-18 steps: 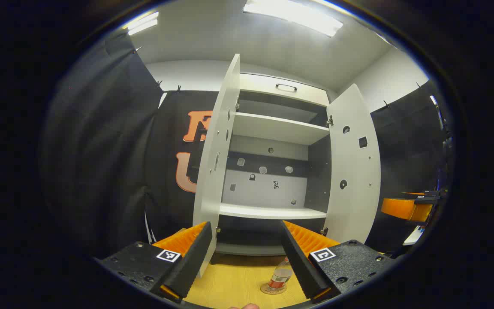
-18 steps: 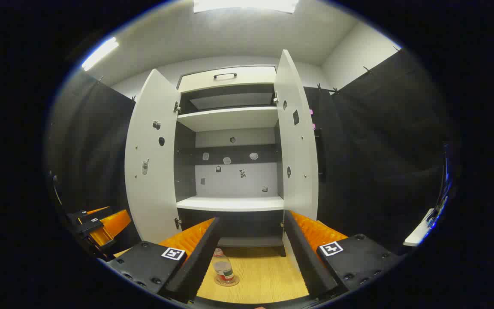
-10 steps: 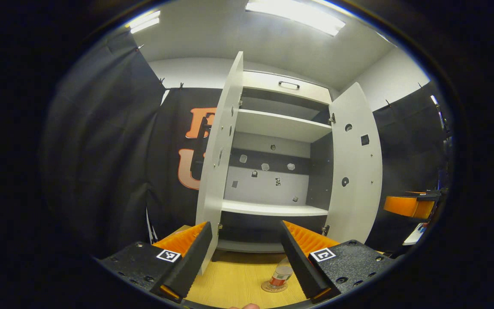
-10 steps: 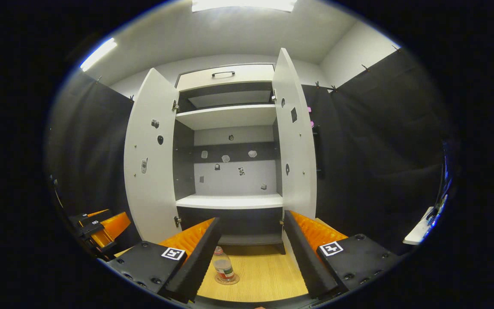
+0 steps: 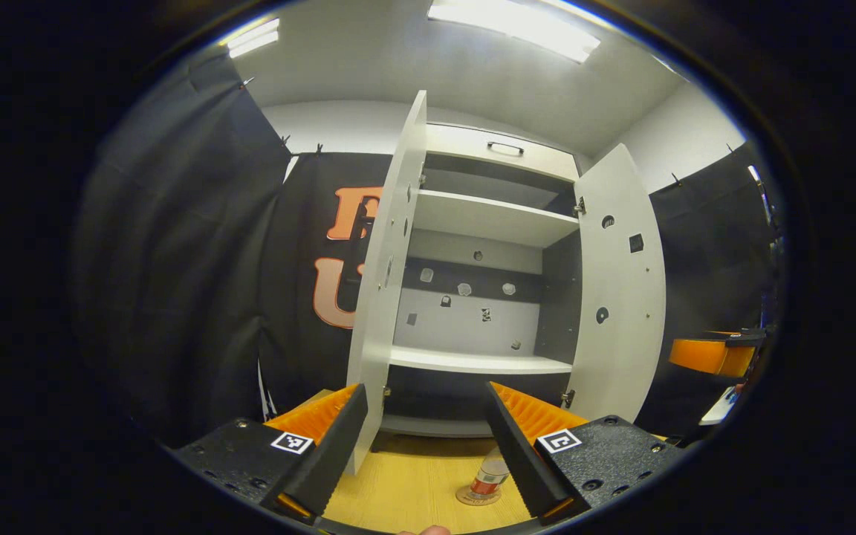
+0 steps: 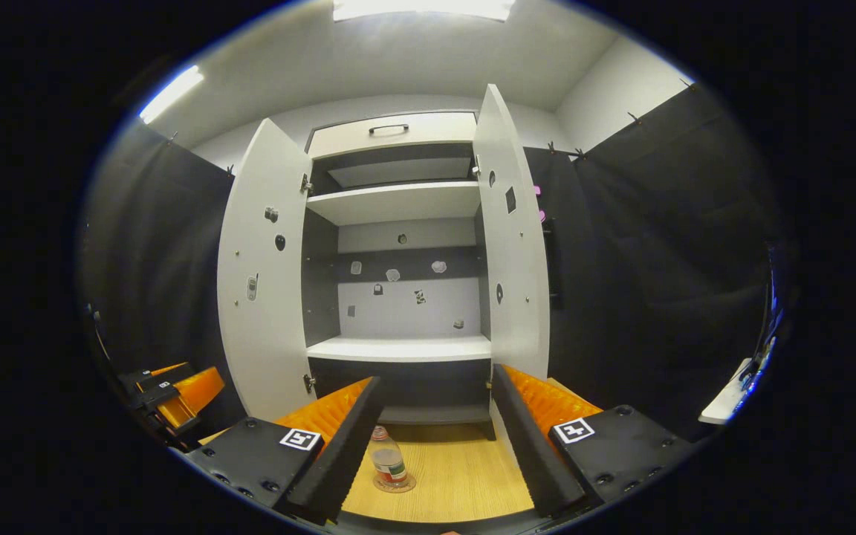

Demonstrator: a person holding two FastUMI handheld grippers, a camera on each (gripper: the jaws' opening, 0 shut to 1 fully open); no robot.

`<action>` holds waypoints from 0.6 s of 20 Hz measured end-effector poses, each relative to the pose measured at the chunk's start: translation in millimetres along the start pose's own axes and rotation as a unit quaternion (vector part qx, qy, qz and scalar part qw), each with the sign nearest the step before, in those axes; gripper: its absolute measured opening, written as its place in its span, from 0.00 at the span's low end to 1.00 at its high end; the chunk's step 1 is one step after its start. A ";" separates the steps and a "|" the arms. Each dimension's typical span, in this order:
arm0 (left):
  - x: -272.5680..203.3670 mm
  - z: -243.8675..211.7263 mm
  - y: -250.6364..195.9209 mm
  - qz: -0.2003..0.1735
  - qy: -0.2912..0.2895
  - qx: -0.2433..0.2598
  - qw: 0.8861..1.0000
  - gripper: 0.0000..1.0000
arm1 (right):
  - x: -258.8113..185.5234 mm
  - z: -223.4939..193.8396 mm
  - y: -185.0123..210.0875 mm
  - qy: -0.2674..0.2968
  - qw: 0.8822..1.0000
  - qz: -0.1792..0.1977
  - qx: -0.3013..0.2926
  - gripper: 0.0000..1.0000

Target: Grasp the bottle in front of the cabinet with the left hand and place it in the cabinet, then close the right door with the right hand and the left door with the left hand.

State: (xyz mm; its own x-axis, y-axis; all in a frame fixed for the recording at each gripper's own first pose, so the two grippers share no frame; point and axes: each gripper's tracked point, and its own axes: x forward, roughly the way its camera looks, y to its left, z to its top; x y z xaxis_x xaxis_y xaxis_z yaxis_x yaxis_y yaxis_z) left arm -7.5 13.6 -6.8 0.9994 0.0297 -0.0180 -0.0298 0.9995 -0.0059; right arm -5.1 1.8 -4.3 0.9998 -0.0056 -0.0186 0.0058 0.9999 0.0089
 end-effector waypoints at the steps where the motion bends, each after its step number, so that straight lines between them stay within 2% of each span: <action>1: 1.4 0.7 1.4 0.002 -0.001 0.000 1.000 0.95 | 0.8 -2.3 0.1 0.003 1.000 0.000 0.001 0.98; 8: 31.4 19.8 -20.2 -0.018 -0.031 -0.013 0.999 0.94 | -3.8 -3.3 -0.4 0.000 1.000 0.000 0.005 0.97; 12: 65.9 -0.8 -74.9 -0.084 -0.020 -0.041 0.995 0.94 | -11.2 4.4 -13.2 -0.011 1.000 -0.018 -0.003 0.97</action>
State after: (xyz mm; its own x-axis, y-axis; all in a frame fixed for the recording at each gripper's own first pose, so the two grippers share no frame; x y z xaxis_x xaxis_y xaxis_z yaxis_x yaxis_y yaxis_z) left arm 60.6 -59.4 -8.3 0.9903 -0.1357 0.0307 0.1379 0.9866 -0.0872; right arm -16.3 -11.4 0.2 0.9991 -0.0423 0.0022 0.0423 0.9991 0.0029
